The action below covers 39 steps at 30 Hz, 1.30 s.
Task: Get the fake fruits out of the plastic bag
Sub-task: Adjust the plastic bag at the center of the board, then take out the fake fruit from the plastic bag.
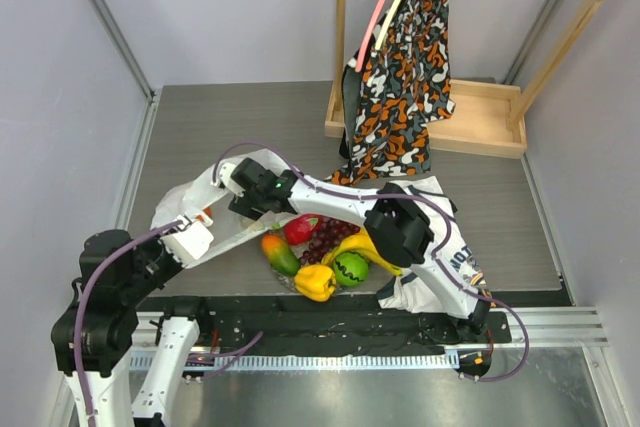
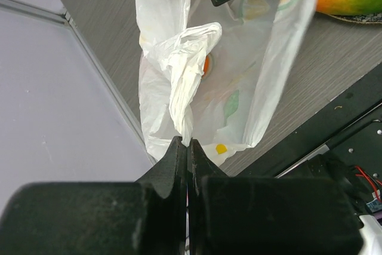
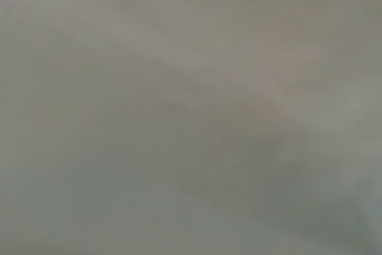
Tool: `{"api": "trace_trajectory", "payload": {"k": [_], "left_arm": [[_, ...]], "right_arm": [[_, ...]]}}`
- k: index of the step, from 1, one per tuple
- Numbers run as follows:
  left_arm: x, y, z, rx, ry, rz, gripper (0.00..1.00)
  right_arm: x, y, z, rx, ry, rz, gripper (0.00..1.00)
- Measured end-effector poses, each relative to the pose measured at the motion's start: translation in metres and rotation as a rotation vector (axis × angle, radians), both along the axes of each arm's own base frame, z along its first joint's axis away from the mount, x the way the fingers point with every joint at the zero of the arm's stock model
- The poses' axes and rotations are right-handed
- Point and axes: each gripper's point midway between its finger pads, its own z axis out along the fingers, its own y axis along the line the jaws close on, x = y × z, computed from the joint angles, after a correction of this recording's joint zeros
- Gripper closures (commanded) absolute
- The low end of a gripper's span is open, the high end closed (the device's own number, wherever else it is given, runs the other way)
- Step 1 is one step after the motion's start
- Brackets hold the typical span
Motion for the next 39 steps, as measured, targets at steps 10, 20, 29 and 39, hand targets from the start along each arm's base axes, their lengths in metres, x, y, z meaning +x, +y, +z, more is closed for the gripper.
{"api": "trace_trajectory", "payload": {"k": [10, 20, 29, 39], "left_arm": [[-0.002, 0.005, -0.003, 0.022, -0.006, 0.014, 1.00], [-0.003, -0.001, -0.001, -0.021, -0.003, 0.012, 1.00], [0.000, -0.016, 0.015, -0.101, 0.000, -0.027, 1.00], [-0.005, -0.042, 0.049, -0.255, -0.033, -0.085, 1.00]], "right_arm": [[0.029, -0.002, -0.021, -0.009, 0.007, -0.028, 0.24], [-0.069, 0.068, 0.020, 0.169, 0.172, 0.181, 0.21], [-0.093, 0.133, 0.070, 0.405, 0.226, 0.206, 0.10], [-0.058, 0.157, 0.004, 0.464, 0.295, 0.076, 0.11]]}}
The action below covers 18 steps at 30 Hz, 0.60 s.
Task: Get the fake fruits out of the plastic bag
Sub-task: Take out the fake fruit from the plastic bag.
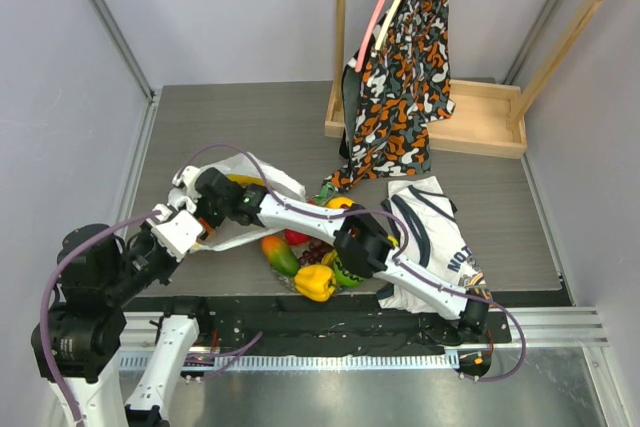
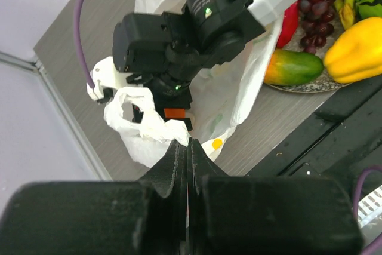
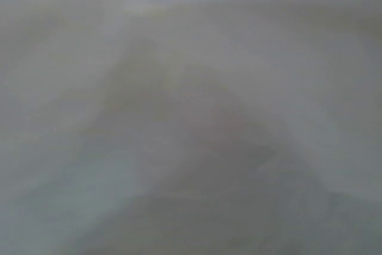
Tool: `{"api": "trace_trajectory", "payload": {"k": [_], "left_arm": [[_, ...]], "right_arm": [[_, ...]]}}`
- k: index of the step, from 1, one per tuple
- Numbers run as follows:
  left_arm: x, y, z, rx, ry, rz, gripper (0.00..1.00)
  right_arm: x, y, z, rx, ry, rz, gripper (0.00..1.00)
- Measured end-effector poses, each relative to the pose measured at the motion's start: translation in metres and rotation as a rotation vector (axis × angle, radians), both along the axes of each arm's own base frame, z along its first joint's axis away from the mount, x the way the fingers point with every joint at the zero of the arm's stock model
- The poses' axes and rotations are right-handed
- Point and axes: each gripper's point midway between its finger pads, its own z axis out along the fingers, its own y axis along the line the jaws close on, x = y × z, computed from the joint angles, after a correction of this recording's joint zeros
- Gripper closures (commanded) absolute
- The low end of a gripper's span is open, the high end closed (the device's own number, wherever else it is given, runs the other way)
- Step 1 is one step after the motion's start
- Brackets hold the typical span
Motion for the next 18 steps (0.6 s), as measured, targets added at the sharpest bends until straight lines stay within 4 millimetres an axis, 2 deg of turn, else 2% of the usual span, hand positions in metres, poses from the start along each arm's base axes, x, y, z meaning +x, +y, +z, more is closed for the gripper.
{"api": "trace_trajectory", "payload": {"k": [2, 3, 4, 6, 9, 11, 14, 18], "left_arm": [[0.000, -0.003, -0.004, -0.011, 0.016, -0.013, 1.00], [0.001, -0.004, -0.008, -0.014, 0.028, -0.016, 1.00], [0.001, -0.004, -0.011, -0.016, 0.041, -0.018, 1.00], [0.002, -0.005, -0.016, -0.020, 0.057, -0.020, 1.00], [0.001, -0.005, -0.017, -0.029, 0.064, -0.013, 1.00], [0.001, -0.005, -0.017, -0.031, 0.064, -0.008, 1.00], [-0.001, -0.002, -0.017, -0.034, 0.058, 0.012, 1.00], [-0.005, 0.003, -0.019, -0.041, 0.050, 0.060, 1.00]], "right_arm": [[-0.002, 0.007, -0.014, 0.005, 0.011, 0.005, 0.17], [-0.004, 0.010, -0.020, 0.006, 0.014, 0.010, 0.27], [-0.007, 0.012, -0.027, 0.004, 0.015, 0.017, 0.32], [-0.012, 0.016, -0.029, 0.011, 0.011, 0.031, 0.51], [-0.019, 0.018, -0.029, 0.005, 0.002, 0.059, 0.62], [-0.023, 0.017, -0.029, -0.003, -0.007, 0.083, 0.65], [-0.032, 0.004, -0.026, -0.045, 0.001, 0.121, 0.67], [-0.044, -0.032, 0.004, -0.101, 0.014, 0.163, 0.71]]}}
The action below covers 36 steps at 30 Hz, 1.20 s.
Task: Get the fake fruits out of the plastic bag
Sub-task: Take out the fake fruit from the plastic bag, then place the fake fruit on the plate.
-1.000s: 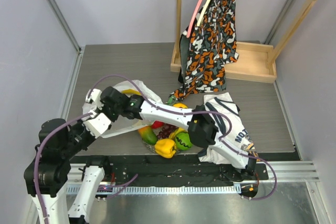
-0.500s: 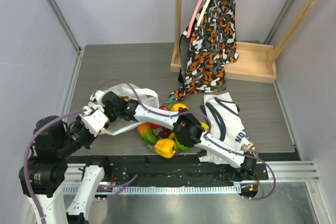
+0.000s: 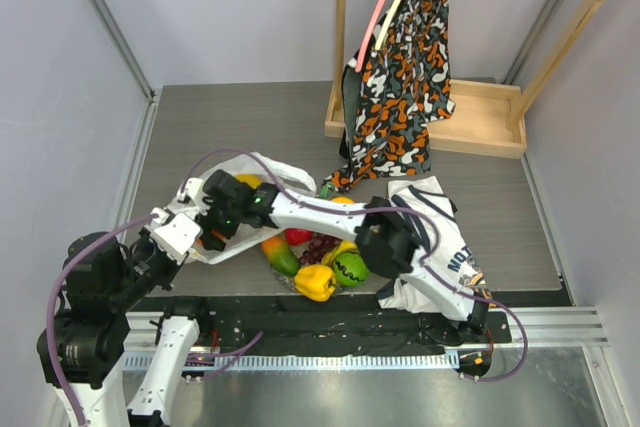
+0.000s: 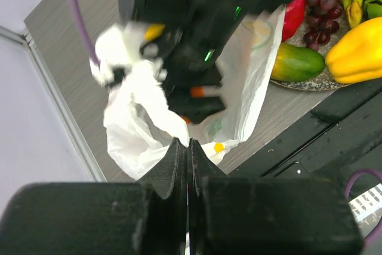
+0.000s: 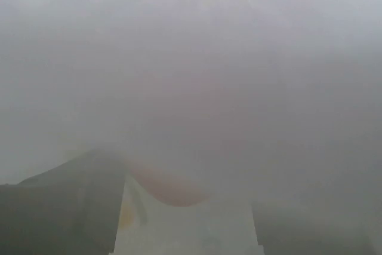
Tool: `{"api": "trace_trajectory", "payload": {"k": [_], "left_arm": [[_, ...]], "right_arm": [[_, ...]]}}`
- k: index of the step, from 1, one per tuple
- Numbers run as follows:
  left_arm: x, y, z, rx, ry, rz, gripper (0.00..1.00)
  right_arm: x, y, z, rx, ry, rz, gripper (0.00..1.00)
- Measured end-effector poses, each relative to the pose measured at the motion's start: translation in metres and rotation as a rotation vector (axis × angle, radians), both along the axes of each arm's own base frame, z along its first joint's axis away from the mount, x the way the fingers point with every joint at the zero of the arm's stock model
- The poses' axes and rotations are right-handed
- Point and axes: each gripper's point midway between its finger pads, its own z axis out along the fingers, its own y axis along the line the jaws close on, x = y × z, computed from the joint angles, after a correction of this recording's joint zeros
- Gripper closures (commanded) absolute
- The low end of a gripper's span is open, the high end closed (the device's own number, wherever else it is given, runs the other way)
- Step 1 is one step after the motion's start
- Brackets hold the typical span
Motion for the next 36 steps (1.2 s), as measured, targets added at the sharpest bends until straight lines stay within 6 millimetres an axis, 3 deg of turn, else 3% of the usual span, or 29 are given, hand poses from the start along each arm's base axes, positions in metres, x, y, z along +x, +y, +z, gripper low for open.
{"api": "trace_trajectory", "payload": {"k": [8, 11, 13, 17, 22, 26, 30, 34, 36], "left_arm": [[-0.006, 0.007, -0.015, -0.021, 0.019, 0.070, 1.00], [-0.007, 0.006, -0.024, -0.035, 0.044, 0.082, 1.00], [-0.007, 0.006, -0.030, -0.036, 0.060, 0.084, 1.00], [-0.005, 0.007, -0.039, -0.031, 0.088, 0.087, 1.00], [-0.005, 0.008, -0.044, -0.026, 0.101, 0.089, 1.00], [-0.004, 0.008, -0.049, -0.030, 0.120, 0.094, 1.00], [-0.004, 0.007, -0.050, -0.046, 0.133, 0.104, 1.00], [-0.004, 0.006, -0.050, -0.057, 0.138, 0.112, 1.00], [-0.004, 0.006, -0.050, -0.066, 0.143, 0.119, 1.00]], "right_arm": [[-0.032, -0.092, 0.159, 0.169, -0.031, 0.082, 0.73], [-0.046, -0.117, 0.197, 0.233, -0.057, 0.097, 0.73], [-0.055, -0.129, 0.206, 0.242, -0.069, 0.109, 0.73], [-0.066, -0.160, 0.194, 0.172, -0.111, 0.149, 0.72], [-0.084, -0.222, 0.144, -0.019, -0.142, 0.209, 0.70], [-0.090, -0.259, 0.114, -0.141, -0.165, 0.238, 0.69], [-0.083, -0.272, 0.087, -0.232, -0.205, 0.253, 0.69], [-0.072, -0.268, 0.071, -0.280, -0.242, 0.266, 0.64], [-0.066, -0.264, 0.060, -0.305, -0.255, 0.277, 0.52]]}}
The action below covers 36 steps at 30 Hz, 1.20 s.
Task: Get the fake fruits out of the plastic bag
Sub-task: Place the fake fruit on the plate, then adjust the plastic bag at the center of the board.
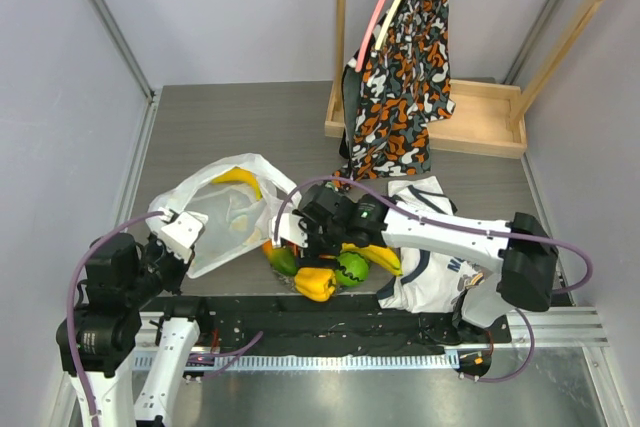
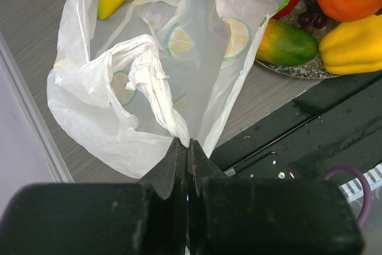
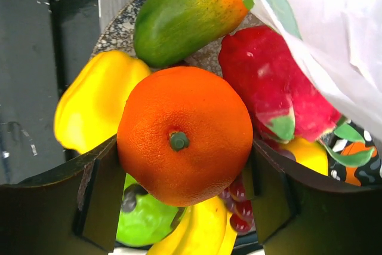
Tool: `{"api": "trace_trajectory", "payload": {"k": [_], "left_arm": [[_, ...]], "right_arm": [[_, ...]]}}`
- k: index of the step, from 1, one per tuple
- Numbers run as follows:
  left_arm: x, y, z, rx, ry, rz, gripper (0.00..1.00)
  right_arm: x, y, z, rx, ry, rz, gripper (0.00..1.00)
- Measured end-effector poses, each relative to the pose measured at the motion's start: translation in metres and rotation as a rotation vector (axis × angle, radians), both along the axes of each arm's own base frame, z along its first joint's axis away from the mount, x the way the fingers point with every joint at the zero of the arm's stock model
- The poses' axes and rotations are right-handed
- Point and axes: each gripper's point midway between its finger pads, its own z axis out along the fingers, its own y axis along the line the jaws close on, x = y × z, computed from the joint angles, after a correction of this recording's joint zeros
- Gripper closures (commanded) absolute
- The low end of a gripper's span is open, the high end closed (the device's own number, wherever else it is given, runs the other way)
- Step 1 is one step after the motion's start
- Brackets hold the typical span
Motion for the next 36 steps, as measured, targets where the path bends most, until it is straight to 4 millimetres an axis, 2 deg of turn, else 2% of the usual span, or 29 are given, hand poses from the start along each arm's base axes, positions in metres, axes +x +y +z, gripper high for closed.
{"api": "trace_trajectory", "payload": {"k": [1, 2, 5, 8, 11, 12, 15, 17, 20, 21, 22, 23, 25, 27, 28, 31, 34, 36], "left_arm": [[0.000, 0.000, 0.000, -0.002, 0.001, 0.005, 1.00], [0.000, 0.001, 0.000, -0.003, 0.002, 0.008, 1.00], [0.000, 0.000, 0.000, -0.015, 0.008, 0.019, 1.00], [0.000, 0.000, 0.000, -0.021, 0.011, 0.024, 1.00], [-0.001, 0.000, 0.000, -0.024, 0.012, 0.026, 1.00], [-0.001, 0.000, 0.000, -0.026, 0.013, 0.027, 1.00], [-0.001, -0.001, 0.000, -0.030, 0.014, 0.029, 1.00], [-0.001, -0.001, 0.001, -0.031, 0.009, 0.028, 1.00], [-0.002, -0.001, 0.009, -0.031, -0.014, 0.027, 1.00], [-0.002, -0.001, 0.012, -0.030, -0.026, 0.025, 1.00], [-0.003, -0.001, 0.016, -0.027, -0.039, 0.023, 1.00], [-0.003, 0.000, 0.020, -0.021, -0.054, 0.021, 1.00], [-0.004, 0.001, 0.027, -0.013, -0.079, 0.018, 1.00], [-0.005, 0.003, 0.035, 0.001, -0.108, 0.020, 1.00], [-0.006, 0.005, 0.039, 0.012, -0.126, 0.022, 1.00], [-0.009, 0.008, 0.055, 0.038, -0.185, 0.023, 1.00], [-0.014, 0.011, 0.070, 0.068, -0.252, 0.014, 1.00], [-0.019, 0.013, 0.075, 0.091, -0.290, 0.011, 1.00]], "right_arm": [[0.002, 0.001, -0.004, -0.008, -0.004, 0.004, 0.44], [0.003, 0.003, -0.008, -0.014, -0.008, 0.011, 0.01], [0.006, 0.006, -0.018, -0.030, -0.020, 0.024, 0.00], [0.008, 0.006, -0.019, -0.035, -0.024, 0.022, 0.00], [0.004, 0.009, -0.006, -0.020, -0.003, 0.033, 0.00], [0.003, 0.012, 0.003, 0.001, 0.001, 0.037, 0.00], [0.002, 0.028, 0.052, 0.138, -0.006, 0.021, 0.00], [0.003, 0.036, 0.091, 0.250, -0.023, -0.003, 0.03], [0.007, 0.052, 0.137, 0.390, -0.035, -0.031, 0.14], [0.009, 0.061, 0.148, 0.435, -0.033, -0.043, 0.17], [0.011, 0.066, 0.152, 0.455, -0.029, -0.051, 0.21], [0.014, 0.074, 0.154, 0.476, -0.017, -0.062, 0.28], [0.021, 0.095, 0.147, 0.496, 0.013, -0.089, 0.32], [0.032, 0.119, 0.130, 0.494, 0.041, -0.118, 0.35], [0.039, 0.132, 0.115, 0.482, 0.055, -0.137, 0.36], [0.057, 0.153, 0.067, 0.418, 0.083, -0.192, 0.38], [0.079, 0.167, 0.020, 0.354, 0.108, -0.276, 0.38], [0.097, 0.171, -0.002, 0.329, 0.112, -0.340, 0.39]]}}
